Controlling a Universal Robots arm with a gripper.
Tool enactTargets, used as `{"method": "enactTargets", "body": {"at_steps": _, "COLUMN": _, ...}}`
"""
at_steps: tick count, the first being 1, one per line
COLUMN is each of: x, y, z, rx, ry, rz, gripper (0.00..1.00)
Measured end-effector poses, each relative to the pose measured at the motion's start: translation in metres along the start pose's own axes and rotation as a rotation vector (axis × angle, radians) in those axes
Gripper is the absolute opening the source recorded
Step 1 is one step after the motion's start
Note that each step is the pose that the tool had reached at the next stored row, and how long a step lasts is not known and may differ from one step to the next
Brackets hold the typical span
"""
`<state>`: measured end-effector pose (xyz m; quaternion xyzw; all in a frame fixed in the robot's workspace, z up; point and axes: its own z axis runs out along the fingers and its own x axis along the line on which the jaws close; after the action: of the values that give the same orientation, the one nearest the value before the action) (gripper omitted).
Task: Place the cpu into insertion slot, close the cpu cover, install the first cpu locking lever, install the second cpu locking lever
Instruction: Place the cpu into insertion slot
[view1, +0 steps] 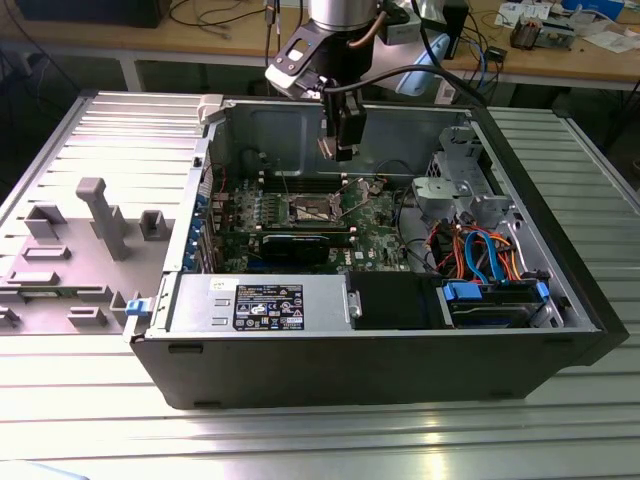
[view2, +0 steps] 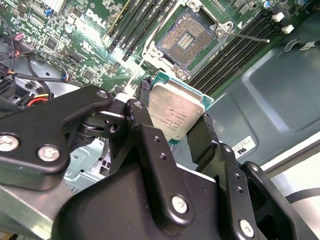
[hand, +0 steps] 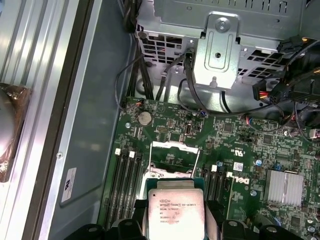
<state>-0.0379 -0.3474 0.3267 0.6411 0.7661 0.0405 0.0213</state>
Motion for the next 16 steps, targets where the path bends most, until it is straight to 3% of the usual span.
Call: {"method": "enactTargets", "body": {"at_steps": 16, "x": 0.0, "y": 0.0, "z": 0.0003, "rx": -0.0005, "ry": -0.0023, "rz": 0.026, "gripper": 0.55}}
